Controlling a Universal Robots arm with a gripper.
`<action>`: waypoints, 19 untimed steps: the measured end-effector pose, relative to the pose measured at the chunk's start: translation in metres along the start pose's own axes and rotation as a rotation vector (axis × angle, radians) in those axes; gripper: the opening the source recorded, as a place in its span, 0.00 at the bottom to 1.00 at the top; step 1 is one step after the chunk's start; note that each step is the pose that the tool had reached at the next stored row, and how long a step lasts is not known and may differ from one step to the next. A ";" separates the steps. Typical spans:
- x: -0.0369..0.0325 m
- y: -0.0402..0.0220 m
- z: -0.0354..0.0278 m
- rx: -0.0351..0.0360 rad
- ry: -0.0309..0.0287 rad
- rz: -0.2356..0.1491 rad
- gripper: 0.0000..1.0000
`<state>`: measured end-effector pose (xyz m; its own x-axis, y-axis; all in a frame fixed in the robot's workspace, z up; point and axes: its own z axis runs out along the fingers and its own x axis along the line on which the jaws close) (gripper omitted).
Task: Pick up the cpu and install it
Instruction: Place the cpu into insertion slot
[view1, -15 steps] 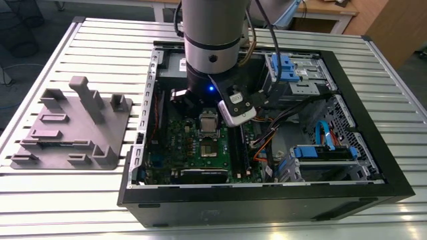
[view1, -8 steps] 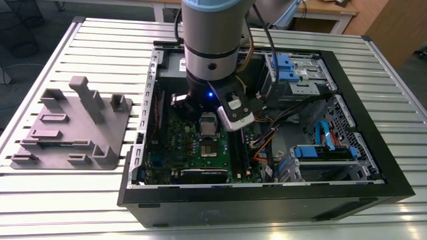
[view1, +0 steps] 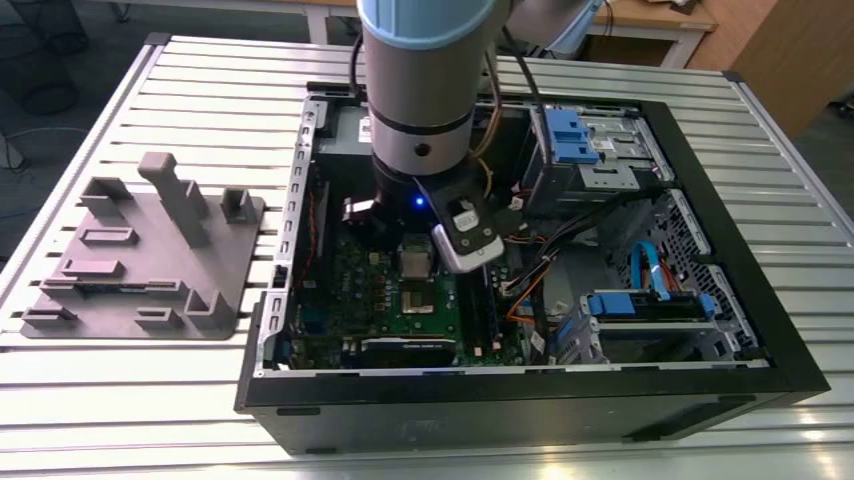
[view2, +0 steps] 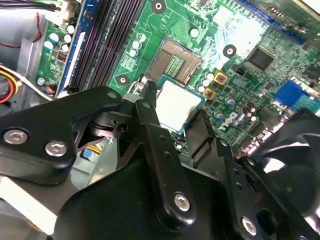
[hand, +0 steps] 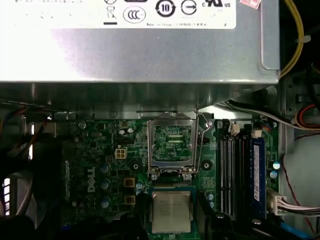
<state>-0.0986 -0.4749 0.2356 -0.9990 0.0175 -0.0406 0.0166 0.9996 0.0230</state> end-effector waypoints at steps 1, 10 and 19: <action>0.0001 -0.0004 0.0018 0.0000 0.0000 0.000 0.47; 0.0006 -0.0070 0.0170 0.0002 0.0001 0.000 0.47; 0.0009 -0.0150 0.0270 -0.0001 -0.0001 0.000 0.47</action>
<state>-0.0987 -0.4893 0.2083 -0.9990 0.0177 -0.0406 0.0167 0.9996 0.0231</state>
